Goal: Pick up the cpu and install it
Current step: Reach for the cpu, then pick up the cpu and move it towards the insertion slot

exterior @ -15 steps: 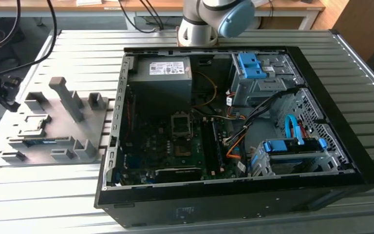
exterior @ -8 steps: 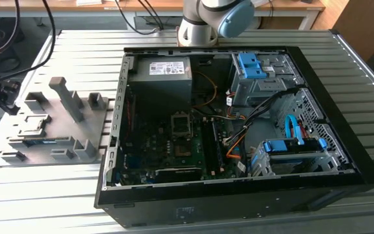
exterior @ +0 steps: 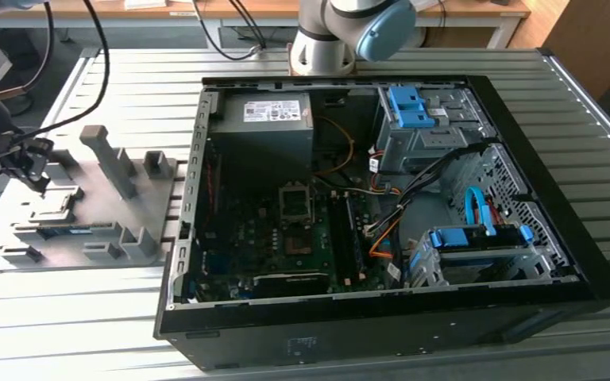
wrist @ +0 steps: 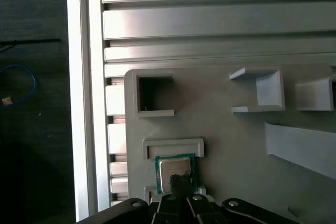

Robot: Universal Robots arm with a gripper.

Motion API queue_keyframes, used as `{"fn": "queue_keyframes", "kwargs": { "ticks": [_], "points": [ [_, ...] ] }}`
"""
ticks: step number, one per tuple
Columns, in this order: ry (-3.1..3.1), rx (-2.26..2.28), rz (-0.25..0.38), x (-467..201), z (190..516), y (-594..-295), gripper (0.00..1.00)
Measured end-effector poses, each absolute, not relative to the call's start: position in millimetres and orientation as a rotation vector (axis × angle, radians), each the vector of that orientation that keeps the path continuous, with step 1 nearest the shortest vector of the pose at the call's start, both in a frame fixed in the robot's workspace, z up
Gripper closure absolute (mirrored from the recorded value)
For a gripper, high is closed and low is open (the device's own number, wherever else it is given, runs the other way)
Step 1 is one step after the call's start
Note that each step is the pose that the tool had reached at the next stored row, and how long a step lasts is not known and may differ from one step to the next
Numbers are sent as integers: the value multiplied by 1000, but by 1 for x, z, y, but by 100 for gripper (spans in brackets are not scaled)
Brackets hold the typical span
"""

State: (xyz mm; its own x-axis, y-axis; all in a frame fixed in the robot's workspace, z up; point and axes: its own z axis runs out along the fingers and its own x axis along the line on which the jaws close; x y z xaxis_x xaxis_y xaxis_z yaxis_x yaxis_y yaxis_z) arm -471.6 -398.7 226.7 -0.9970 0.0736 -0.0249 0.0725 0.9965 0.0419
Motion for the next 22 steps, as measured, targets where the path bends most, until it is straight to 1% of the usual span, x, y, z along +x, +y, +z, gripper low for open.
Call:
{"fn": "queue_keyframes", "kwargs": {
  "ticks": [22],
  "points": [
    [3115, 58, 63, -472, 227, -399, 90]
  ]
}}
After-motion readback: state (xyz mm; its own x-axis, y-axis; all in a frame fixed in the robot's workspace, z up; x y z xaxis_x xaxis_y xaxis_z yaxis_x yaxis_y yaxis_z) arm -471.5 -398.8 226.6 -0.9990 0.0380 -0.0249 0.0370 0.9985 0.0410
